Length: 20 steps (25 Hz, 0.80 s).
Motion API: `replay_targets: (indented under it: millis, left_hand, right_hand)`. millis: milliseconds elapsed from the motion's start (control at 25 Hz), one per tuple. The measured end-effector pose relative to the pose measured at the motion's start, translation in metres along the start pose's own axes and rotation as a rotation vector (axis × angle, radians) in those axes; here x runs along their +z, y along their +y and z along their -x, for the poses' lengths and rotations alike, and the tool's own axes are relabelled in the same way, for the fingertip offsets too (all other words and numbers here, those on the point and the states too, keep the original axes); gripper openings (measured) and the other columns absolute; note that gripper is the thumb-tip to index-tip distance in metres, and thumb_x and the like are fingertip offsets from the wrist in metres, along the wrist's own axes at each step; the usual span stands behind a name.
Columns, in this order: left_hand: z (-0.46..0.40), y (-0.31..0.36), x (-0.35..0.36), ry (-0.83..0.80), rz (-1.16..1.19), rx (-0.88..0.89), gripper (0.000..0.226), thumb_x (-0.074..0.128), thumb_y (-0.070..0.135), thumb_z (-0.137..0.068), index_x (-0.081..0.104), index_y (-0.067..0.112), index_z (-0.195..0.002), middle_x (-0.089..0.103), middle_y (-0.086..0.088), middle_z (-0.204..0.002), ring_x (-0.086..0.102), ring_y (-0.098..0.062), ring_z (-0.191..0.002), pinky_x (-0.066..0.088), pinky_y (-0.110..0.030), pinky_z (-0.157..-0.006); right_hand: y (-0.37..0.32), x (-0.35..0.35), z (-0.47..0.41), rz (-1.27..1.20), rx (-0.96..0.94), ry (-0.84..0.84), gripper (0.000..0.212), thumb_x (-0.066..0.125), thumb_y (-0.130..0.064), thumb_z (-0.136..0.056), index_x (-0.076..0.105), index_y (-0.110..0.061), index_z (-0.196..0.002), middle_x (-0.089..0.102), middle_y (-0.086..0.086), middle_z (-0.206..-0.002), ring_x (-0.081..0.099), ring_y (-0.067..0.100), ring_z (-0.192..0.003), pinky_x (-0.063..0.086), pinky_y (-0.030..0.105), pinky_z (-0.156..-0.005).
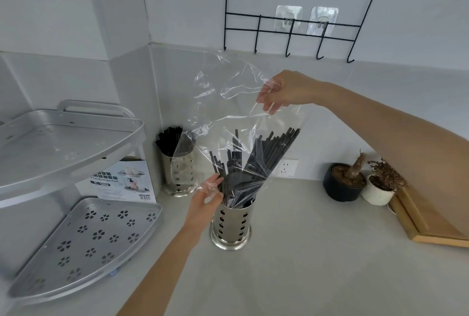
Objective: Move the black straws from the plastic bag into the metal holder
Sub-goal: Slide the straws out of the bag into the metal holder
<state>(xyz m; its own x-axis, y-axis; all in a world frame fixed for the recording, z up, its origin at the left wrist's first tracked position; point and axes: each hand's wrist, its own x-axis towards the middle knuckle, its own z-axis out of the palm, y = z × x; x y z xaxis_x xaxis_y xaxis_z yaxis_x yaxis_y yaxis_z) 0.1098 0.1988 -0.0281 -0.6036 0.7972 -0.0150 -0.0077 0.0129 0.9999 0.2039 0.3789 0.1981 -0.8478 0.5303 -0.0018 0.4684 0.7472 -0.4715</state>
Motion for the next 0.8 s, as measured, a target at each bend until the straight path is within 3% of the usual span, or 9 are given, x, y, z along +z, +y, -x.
replay_targets:
  millis: [200,400,560,720,800]
  left_hand:
    - [-0.002,0.006,0.003,0.061,-0.009,0.016,0.033,0.051,0.003,-0.087,0.053,0.025,-0.111,0.056,0.001,-0.120,0.049,-0.014,-0.110,0.035,-0.021,-0.086]
    - [-0.003,0.003,0.003,0.097,-0.002,0.021,0.043,0.054,0.004,-0.085,0.048,0.019,-0.125,0.051,-0.007,-0.132,0.050,-0.015,-0.111,0.033,-0.027,-0.090]
    - [-0.005,-0.004,0.000,0.074,-0.006,0.010,0.039,0.054,0.006,-0.085,0.050,0.030,-0.116,0.049,-0.003,-0.134,0.047,-0.016,-0.120,0.033,-0.026,-0.091]
    - [-0.008,-0.006,-0.004,0.026,0.048,0.008,0.036,0.053,0.004,-0.086,0.054,0.018,-0.119,0.058,-0.001,-0.127,0.047,-0.015,-0.125,0.033,-0.031,-0.104]
    - [-0.006,-0.005,-0.004,0.022,0.062,0.010,0.036,0.056,0.005,-0.085,0.053,0.013,-0.120,0.056,-0.002,-0.129,0.047,-0.015,-0.123,0.037,-0.023,-0.096]
  right_hand:
    - [-0.003,-0.016,0.004,-0.031,-0.004,0.046,0.006,0.059,-0.028,-0.086,0.063,-0.025,-0.088,0.068,-0.009,-0.077,0.064,-0.007,-0.054,0.045,0.015,-0.061]
    - [-0.005,-0.011,0.003,-0.020,-0.004,0.028,0.007,0.059,-0.029,-0.085,0.063,-0.024,-0.089,0.068,-0.009,-0.076,0.064,-0.006,-0.055,0.044,0.015,-0.059]
    - [-0.010,-0.011,0.001,0.001,-0.011,0.017,0.004,0.059,-0.027,-0.085,0.063,-0.026,-0.084,0.068,-0.009,-0.076,0.064,-0.006,-0.054,0.043,0.013,-0.056]
    - [-0.016,-0.016,-0.002,-0.003,-0.016,0.036,0.005,0.059,-0.027,-0.085,0.062,-0.026,-0.081,0.067,-0.009,-0.074,0.064,-0.005,-0.053,0.043,0.011,-0.054]
    - [-0.016,-0.010,-0.004,0.033,-0.023,0.015,0.007,0.059,-0.027,-0.086,0.064,-0.023,-0.088,0.067,-0.008,-0.074,0.063,-0.007,-0.052,0.044,0.013,-0.057]
